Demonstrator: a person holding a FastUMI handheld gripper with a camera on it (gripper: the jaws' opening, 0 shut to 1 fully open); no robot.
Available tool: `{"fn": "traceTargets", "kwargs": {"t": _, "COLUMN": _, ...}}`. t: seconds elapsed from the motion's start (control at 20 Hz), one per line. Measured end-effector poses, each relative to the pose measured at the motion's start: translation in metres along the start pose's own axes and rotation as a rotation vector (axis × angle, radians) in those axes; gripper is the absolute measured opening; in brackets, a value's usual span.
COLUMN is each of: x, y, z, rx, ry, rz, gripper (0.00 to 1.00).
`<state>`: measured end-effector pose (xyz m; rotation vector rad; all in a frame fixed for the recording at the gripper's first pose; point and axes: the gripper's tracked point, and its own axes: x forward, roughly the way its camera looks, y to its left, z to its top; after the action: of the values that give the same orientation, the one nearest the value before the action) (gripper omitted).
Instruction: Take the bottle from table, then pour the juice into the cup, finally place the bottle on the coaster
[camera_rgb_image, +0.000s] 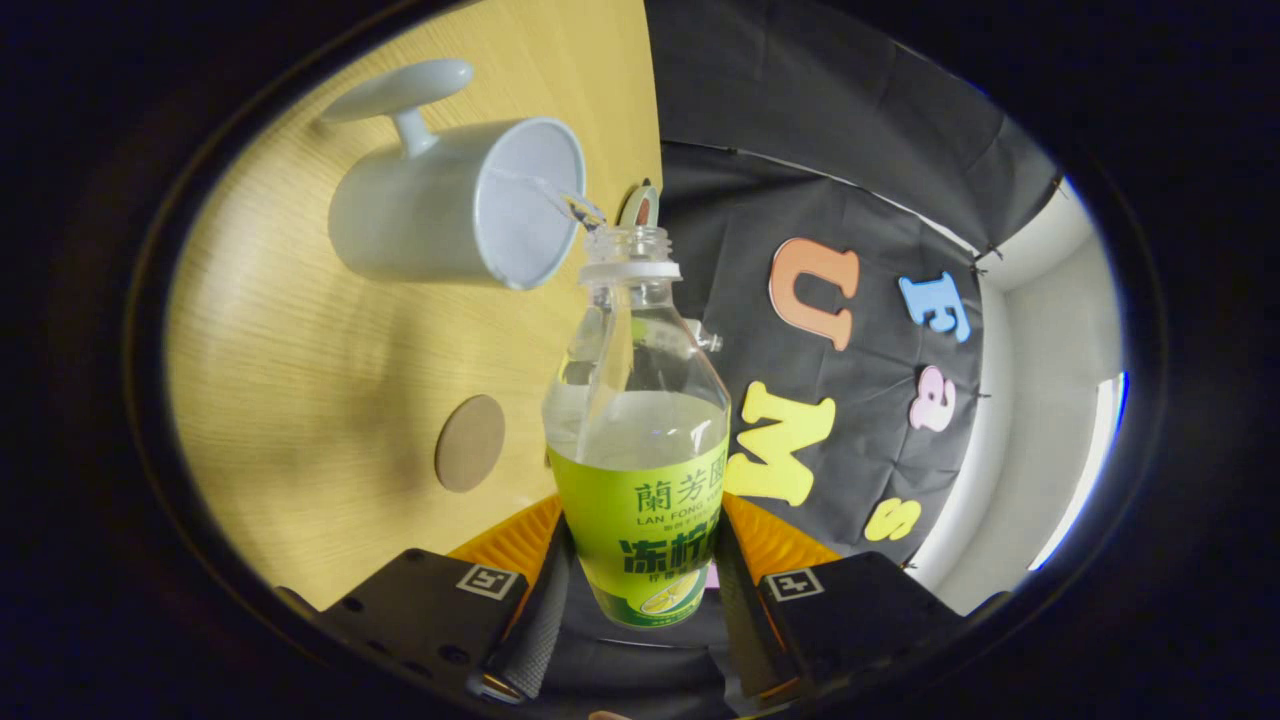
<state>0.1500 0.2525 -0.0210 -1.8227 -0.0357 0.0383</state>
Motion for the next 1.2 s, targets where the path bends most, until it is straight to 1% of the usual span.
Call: {"fn": "traceTargets", "kwargs": {"t": 1.2, "x": 0.0, "y": -0.022, "z": 0.006, "rx": -0.094, "ry": -0.01, "rz": -0.071, "gripper": 0.75}}
